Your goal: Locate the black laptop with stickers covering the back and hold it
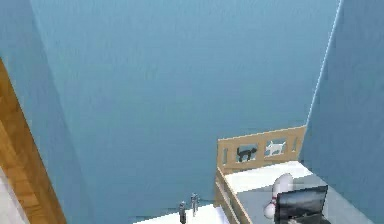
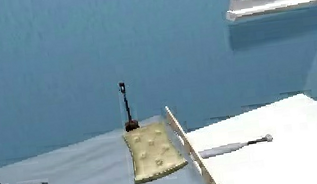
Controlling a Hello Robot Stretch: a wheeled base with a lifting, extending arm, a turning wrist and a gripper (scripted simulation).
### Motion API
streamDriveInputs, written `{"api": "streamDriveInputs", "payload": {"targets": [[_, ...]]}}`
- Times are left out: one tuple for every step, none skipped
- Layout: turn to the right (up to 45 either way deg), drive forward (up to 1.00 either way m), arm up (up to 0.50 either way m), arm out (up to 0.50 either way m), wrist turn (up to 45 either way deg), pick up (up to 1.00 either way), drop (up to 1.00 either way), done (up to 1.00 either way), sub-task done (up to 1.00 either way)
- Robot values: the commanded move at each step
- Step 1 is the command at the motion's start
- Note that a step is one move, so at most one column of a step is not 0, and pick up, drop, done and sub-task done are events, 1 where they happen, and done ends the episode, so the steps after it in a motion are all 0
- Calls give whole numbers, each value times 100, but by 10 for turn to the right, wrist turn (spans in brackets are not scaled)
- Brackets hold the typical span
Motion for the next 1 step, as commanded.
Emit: {"api": "streamDriveInputs", "payload": {"targets": [[-450,0,0,0,0,0,0,0,0]]}}
